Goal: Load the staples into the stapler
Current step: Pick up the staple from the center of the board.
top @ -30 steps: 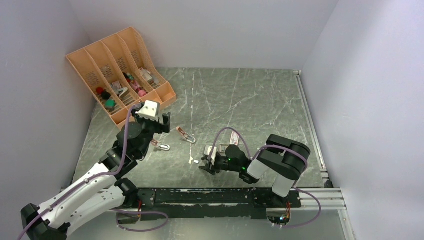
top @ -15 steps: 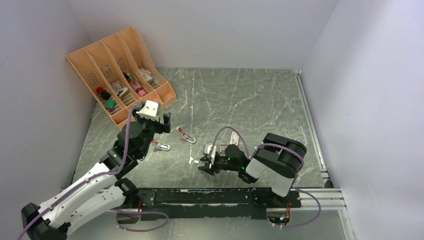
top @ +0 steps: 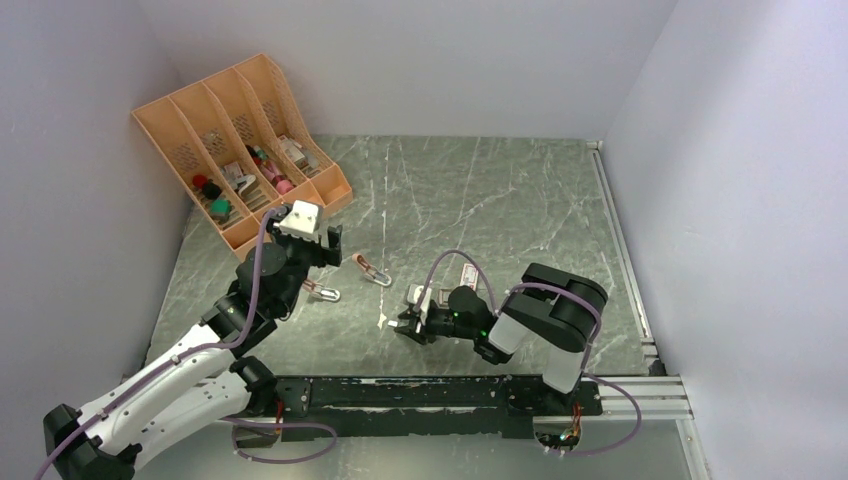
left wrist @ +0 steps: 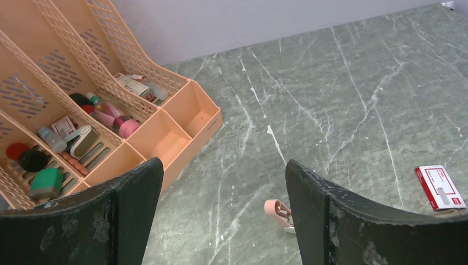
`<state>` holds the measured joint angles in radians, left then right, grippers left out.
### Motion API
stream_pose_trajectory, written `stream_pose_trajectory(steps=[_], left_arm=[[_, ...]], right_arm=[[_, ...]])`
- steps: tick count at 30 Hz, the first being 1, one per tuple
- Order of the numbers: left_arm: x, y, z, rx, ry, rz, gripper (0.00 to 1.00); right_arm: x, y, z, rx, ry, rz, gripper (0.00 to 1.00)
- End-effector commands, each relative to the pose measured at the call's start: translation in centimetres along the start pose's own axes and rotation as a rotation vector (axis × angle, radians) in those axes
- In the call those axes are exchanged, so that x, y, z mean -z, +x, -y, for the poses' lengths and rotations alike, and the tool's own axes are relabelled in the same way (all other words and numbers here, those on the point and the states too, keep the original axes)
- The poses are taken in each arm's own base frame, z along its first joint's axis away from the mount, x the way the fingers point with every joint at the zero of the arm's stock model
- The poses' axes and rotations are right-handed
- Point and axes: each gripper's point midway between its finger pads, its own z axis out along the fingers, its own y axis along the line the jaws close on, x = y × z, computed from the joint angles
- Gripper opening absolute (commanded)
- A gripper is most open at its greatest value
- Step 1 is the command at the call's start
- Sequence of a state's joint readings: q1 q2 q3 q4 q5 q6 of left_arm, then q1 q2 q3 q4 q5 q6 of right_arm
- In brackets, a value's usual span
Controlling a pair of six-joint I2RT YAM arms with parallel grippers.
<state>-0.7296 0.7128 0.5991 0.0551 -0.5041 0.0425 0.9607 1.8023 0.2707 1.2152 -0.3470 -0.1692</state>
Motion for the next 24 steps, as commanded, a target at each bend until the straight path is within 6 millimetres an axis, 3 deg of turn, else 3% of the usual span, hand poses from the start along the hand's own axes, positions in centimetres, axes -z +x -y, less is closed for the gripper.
stream_pose_trajectory(steps=[1,15,24], left_arm=[[-0.11,-1.23,-0.02,0.003,0.006,0.035,0.85],[-0.09,-1.27,0.01,0.004,0.009,0.034,0.85],[-0.05,-1.26,-0.01,0.006,0.008,0.034,0.85]], right_arm=[[0.64,4.03,0.15,-0.019,0.014,-0.137,0.38],[0.47,4.61,-0.05,-0.01,-0.004,-0.157,0.34],[0.65,4.94,-0.29,-0.017,-0.012,-0.165,0.23]])
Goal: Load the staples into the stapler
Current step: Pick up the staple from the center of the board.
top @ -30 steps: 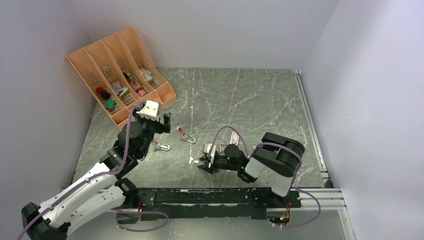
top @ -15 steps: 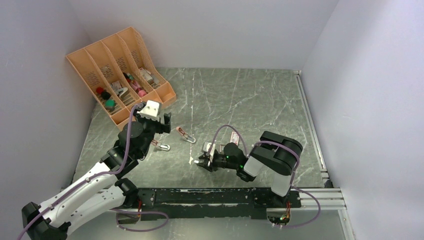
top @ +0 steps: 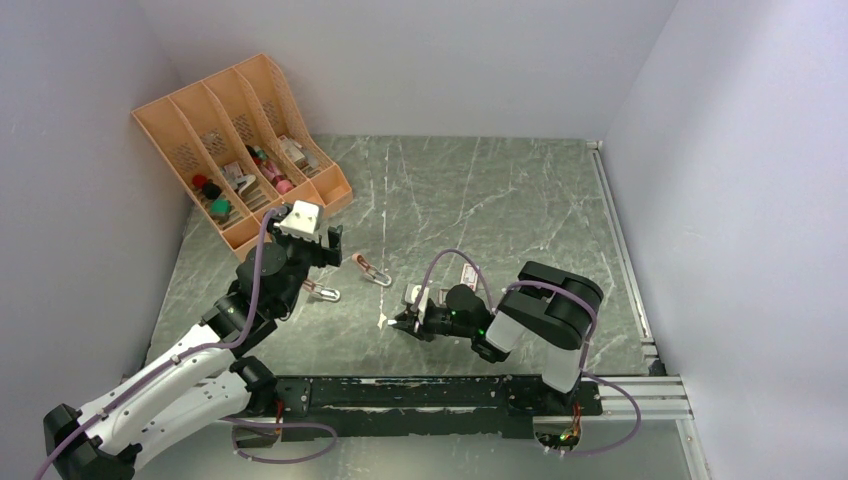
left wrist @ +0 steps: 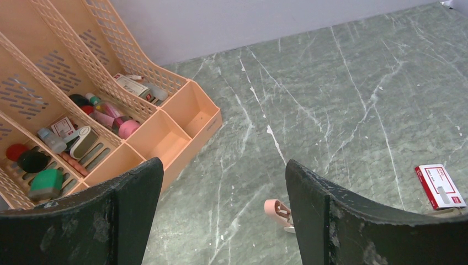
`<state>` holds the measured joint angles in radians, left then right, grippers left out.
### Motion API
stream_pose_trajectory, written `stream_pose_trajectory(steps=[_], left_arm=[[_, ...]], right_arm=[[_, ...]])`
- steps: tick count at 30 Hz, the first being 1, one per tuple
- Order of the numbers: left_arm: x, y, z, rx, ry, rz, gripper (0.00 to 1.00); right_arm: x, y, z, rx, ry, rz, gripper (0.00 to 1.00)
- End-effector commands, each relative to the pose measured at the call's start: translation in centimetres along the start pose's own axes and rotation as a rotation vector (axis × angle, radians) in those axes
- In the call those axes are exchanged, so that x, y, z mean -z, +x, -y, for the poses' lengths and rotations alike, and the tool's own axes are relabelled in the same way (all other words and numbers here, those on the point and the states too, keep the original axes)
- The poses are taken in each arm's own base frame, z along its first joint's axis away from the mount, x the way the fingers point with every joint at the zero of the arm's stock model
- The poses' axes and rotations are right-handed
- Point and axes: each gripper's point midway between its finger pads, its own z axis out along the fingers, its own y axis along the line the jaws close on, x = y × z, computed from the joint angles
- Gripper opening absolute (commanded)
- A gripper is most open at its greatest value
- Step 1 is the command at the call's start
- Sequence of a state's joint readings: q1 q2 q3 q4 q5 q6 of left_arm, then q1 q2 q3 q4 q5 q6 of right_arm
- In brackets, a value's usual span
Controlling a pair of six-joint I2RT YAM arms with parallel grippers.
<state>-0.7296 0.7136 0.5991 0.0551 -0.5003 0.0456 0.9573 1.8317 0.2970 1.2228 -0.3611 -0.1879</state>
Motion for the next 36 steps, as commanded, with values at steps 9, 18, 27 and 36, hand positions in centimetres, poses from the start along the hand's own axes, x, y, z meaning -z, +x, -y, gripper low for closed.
stream_pose_trajectory(steps=[9,18,27,36], left_arm=[[0.0,-1.2,-0.1,0.011,0.004,0.034,0.85],[-0.2,-1.0,0.0,0.016,0.001,0.031,0.85],[-1.2,0.6,1.0,0.157,-0.003,-0.006,0.84],[-4.9,5.1,1.1,0.484,0.095,-0.166,0.84]], right_arm=[[1.0,3.9,-0.6,-0.025,-0.015,-0.131,0.14],[0.9,0.4,0.2,-0.017,0.012,-0.03,0.14],[1.1,-2.3,2.7,-0.062,0.077,0.062,0.13],[0.7,-5.2,6.9,-0.048,0.192,0.096,0.13]])
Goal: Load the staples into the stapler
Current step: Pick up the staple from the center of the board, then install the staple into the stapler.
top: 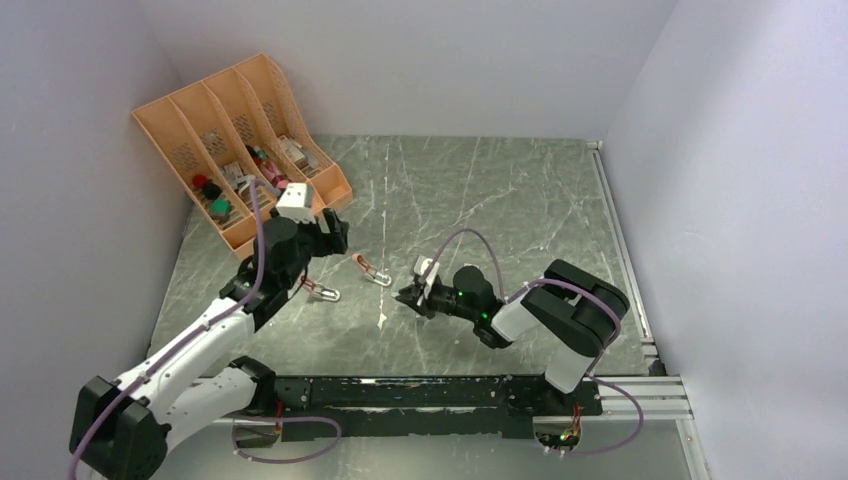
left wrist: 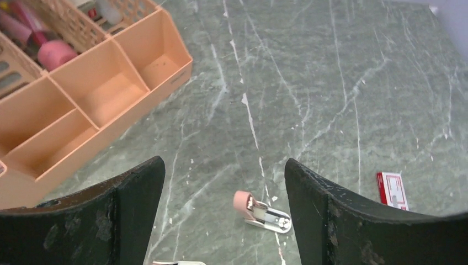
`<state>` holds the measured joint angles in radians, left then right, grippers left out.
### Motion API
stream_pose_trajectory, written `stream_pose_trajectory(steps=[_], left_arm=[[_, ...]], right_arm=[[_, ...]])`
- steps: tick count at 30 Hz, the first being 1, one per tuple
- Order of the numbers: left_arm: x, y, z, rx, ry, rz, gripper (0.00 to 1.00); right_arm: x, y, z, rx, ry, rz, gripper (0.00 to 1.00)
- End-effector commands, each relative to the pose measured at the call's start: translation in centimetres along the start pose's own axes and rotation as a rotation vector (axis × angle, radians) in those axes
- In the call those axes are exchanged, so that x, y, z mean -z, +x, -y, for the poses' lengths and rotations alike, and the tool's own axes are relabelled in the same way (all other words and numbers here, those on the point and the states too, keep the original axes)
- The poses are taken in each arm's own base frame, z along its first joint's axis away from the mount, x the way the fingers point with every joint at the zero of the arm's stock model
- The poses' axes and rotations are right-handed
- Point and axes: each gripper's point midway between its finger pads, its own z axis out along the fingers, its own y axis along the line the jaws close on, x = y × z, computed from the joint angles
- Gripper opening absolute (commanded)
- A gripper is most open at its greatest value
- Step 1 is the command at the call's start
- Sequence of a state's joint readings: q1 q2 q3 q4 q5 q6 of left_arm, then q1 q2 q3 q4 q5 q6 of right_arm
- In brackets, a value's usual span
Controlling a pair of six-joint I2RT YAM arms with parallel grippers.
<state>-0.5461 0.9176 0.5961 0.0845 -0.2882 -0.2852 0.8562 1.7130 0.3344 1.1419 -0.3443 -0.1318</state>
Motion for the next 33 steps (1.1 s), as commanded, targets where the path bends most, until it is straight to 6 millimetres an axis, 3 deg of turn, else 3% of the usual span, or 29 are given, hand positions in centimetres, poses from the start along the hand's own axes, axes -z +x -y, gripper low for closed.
stream_pose_trajectory(steps=[1,7,18,33], left_arm=[[-1.4,-0.3,0.2,0.204,0.116,-0.013,0.84],[-3.2,2.0,-0.8,0.285,0.167,-0.094,0.84],[-3.9,4.5,-0.4,0.338,0.229,-0.148,0.83],[-3.7,7.8,0.1,0.371,0.289,-0.182,0.82]], right_arm=[[-0.8,-2.5,2.4,0.006,0.069,0.043,0.14],[-2.3,-2.8,4.0,0.005,0.096,-0.014,0.13],[-4.6,-2.9,5.7,-0.039,0.14,-0.06,0.12],[-5.6,-2.3,5.4,-0.12,0.147,-0.111,0.12]])
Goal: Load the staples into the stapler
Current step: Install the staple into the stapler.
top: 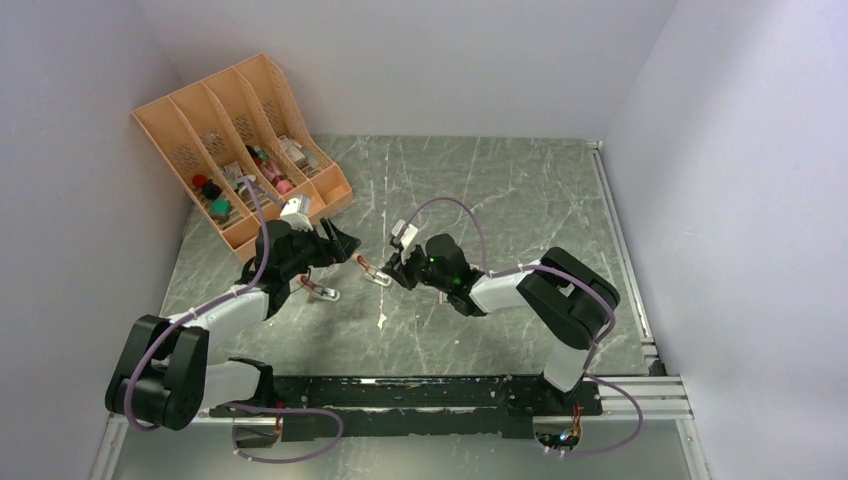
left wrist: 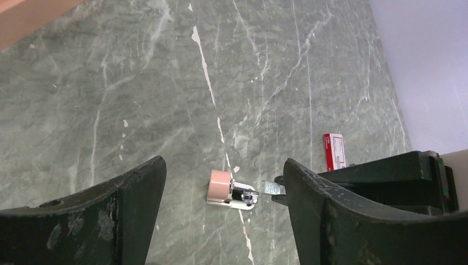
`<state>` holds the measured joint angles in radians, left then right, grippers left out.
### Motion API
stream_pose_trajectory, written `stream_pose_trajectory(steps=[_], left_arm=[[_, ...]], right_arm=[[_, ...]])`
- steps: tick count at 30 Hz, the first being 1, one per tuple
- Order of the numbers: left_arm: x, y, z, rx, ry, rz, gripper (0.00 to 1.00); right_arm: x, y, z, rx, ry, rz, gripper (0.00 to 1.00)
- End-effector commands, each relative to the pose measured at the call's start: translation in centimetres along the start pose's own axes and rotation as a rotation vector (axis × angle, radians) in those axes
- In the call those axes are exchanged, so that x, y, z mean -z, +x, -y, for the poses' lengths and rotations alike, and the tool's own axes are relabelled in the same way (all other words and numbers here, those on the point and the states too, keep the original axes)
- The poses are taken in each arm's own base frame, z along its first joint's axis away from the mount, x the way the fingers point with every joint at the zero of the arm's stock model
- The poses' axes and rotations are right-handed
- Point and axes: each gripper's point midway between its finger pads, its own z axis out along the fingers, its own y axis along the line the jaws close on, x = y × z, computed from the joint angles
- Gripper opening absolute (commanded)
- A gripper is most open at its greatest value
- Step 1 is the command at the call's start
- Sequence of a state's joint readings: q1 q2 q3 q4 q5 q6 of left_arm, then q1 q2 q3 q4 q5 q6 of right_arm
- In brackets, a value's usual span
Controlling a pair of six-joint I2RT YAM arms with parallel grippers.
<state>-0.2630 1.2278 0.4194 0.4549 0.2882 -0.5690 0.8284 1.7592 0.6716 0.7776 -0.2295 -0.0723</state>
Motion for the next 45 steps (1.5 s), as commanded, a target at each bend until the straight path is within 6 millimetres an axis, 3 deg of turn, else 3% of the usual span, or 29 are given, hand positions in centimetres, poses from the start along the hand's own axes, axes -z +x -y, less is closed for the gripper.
stream_pose_trajectory(steps=[1,14,25,45], left_arm=[[-0.1,-0.7,1.0,-0.004,0.069,0.039,0.82],[-0.2,0.1,0.8,-0.006,0.081,0.022,0.81],[-0.3,0.0,0.8,-0.013,0.082,0.022,0.8],[-0.3,-0.2,0.8,-0.023,0.081,0.026,0.8]], right_arm=[[-0.6,0.6,0.0,-0.032,0.012,-0.035,0.12],[-1.5,1.9,-1.0,-0.047,-0.023,-0.094,0.12],[-1.8,1.3,-1.3,-0.063,-0.039,-0.074,0.12],[-2.1,1.9,-0.7,-0.068,-0.009,-0.097,0.12]])
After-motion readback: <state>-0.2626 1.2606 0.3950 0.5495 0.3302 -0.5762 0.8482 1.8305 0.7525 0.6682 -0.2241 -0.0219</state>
